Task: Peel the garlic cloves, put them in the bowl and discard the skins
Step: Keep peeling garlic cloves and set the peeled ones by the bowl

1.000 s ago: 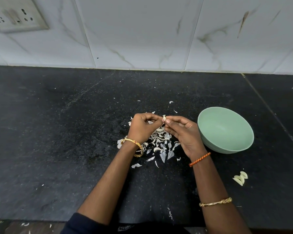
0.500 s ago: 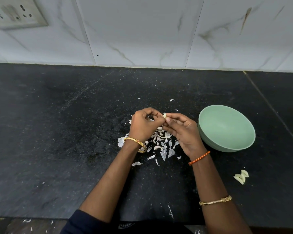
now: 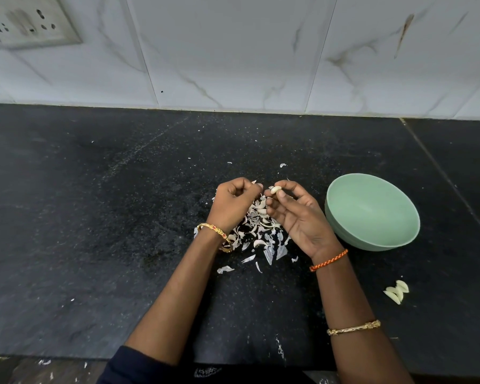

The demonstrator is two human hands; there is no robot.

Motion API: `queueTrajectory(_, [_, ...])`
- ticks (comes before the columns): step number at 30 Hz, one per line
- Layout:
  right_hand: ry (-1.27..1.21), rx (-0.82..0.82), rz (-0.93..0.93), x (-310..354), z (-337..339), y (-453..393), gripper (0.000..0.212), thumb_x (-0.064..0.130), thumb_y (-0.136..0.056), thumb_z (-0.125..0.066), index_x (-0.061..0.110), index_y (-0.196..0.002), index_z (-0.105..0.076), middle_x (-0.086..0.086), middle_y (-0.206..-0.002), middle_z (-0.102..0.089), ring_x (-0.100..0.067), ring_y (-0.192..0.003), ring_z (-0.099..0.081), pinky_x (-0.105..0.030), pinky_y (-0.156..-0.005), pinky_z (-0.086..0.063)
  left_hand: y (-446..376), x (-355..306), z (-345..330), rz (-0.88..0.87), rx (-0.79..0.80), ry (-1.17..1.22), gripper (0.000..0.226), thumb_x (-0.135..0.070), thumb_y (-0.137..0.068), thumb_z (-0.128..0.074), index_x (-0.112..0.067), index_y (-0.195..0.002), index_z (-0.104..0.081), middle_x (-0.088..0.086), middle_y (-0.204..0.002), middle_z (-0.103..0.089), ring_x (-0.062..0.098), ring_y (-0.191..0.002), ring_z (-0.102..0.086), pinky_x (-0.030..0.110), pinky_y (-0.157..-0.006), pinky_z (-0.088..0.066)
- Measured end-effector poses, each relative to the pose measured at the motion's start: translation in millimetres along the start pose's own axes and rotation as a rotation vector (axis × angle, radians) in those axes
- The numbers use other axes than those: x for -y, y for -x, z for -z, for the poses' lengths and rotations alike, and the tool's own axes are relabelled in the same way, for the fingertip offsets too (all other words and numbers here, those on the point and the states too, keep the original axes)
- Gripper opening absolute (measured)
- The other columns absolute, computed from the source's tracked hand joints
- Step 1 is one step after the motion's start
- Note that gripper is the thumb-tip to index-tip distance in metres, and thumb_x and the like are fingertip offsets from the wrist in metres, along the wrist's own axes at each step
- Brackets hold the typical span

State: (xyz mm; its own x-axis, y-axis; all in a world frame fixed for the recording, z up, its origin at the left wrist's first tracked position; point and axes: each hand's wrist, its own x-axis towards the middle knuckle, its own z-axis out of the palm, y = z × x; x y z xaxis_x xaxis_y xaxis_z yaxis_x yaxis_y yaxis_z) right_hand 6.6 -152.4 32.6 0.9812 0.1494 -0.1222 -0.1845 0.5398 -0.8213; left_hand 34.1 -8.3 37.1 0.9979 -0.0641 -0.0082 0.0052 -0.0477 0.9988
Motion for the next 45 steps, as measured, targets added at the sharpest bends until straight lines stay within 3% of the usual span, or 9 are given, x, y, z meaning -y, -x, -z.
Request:
queueTrajectory(3, [0.028, -0.016, 0.016, -1.1, 2.9, -0.7, 0.023, 0.013, -0.077, -0.063, 0.011, -0.1, -0.059, -0.006, -0.095, -0.065, -0.012, -0.081, -0.062, -0.024, -0.069, -0.055, -0.5, 0.0, 2.7, -0.028, 0.013, -0.022, 0.021, -0.013, -0.085, -0.069, -0.014, -0.066, -0.061, -0.011, -0.057, -0.049, 0.001, -0.049, -0.037, 0.014, -0.049, -0.035])
queueTrajectory(6, [0.041, -0.028, 0.038, -3.3, 4.3, -1.6, 0.024, 0.012, -0.076, -0.064, 0.01, -0.099, -0.06, -0.001, -0.088, -0.062, -0.009, -0.08, -0.059, -0.022, -0.07, -0.054, 1.0, -1.9, 4.8, -0.026, 0.063, -0.039, 0.004, -0.01, -0.086, -0.068, -0.012, -0.088, -0.071, -0.007, -0.067, -0.058, 0.004, -0.048, -0.041, 0.013, -0.046, -0.036])
queueTrajectory(11, [0.019, -0.07, 0.043, -5.4, 0.8, -2.5, 0.015, -0.003, -0.091, -0.049, 0.007, -0.098, -0.059, -0.001, -0.078, -0.062, -0.009, -0.071, -0.057, -0.02, -0.063, -0.052, 3.9, -5.9, 4.2, 0.028, 0.118, -0.062, 0.017, -0.009, -0.094, -0.056, -0.006, -0.105, -0.069, -0.001, -0.087, -0.066, -0.001, -0.045, -0.054, 0.009, -0.043, -0.037])
queueTrajectory(16, [0.054, -0.101, 0.072, -2.3, -0.5, -1.9, 0.015, -0.004, -0.092, -0.049, 0.006, -0.09, -0.059, -0.005, -0.075, -0.066, -0.012, -0.069, -0.062, -0.021, -0.061, -0.053, 7.8, -5.7, 2.1, -0.001, 0.142, 0.005, 0.019, -0.004, -0.087, -0.065, -0.001, -0.105, -0.069, -0.002, -0.081, -0.066, -0.003, -0.049, -0.054, 0.008, -0.046, -0.039])
queueTrajectory(19, [0.218, -0.124, 0.132, -6.2, 2.8, -1.9, 0.009, -0.002, -0.088, -0.059, 0.006, -0.091, -0.061, -0.006, -0.081, -0.068, -0.013, -0.074, -0.064, -0.022, -0.067, -0.054, 6.4, -1.6, 2.7, -0.022, 0.135, 0.019, 0.02, -0.001, -0.083, -0.067, -0.007, -0.102, -0.069, -0.001, -0.08, -0.067, -0.002, -0.049, -0.053, 0.009, -0.048, -0.042])
queueTrajectory(25, [0.462, -0.2, 0.257, -8.0, 5.4, -1.1, 0.02, -0.004, -0.08, -0.07, 0.008, -0.095, -0.067, -0.004, -0.085, -0.072, -0.013, -0.078, -0.069, -0.025, -0.074, -0.057, 6.8, -0.2, 4.6, 0.043, 0.126, 0.021, 0.019, -0.001, -0.084, -0.067, -0.003, -0.102, -0.07, 0.0, -0.078, -0.066, -0.002, -0.045, -0.05, 0.008, -0.046, -0.038])
queueTrajectory(35, [0.436, -0.202, 0.25, -7.4, 4.5, 3.0, 0.017, -0.006, -0.076, -0.073, 0.003, -0.091, -0.07, -0.01, -0.084, -0.075, -0.02, -0.078, -0.072, -0.022, -0.07, -0.056, 8.1, -1.7, 5.5, 0.078, 0.101, 0.015, 0.007, -0.009, -0.084, -0.069, -0.011, -0.089, -0.073, -0.012, -0.07, -0.069, -0.001, -0.042, -0.045, 0.009, -0.044, -0.038])
queueTrajectory(40, [0.404, -0.187, 0.238, -5.8, 6.3, 5.3, 0.016, -0.006, -0.077, -0.072, 0.003, -0.09, -0.071, -0.012, -0.085, -0.074, -0.022, -0.08, -0.072, -0.023, -0.072, -0.056, 8.2, -2.2, 5.2, 0.092, 0.117, 0.006, 0.013, -0.007, -0.086, -0.067, -0.004, -0.097, -0.072, -0.008, -0.069, -0.066, -0.001, -0.041, -0.043, 0.01, -0.043, -0.036])
queueTrajectory(45, [0.466, -0.209, 0.287, -8.1, 5.6, 3.6, 0.016, -0.007, -0.075, -0.074, 0.004, -0.087, -0.072, -0.008, -0.084, -0.075, -0.021, -0.08, -0.072, -0.025, -0.074, -0.057, 7.8, -1.8, 2.0, 0.033, 0.074, -0.026, 0.007, -0.007, -0.086, -0.067, -0.008, -0.09, -0.073, -0.003, -0.069, -0.066, -0.001, -0.04, -0.04, 0.011, -0.042, -0.035])
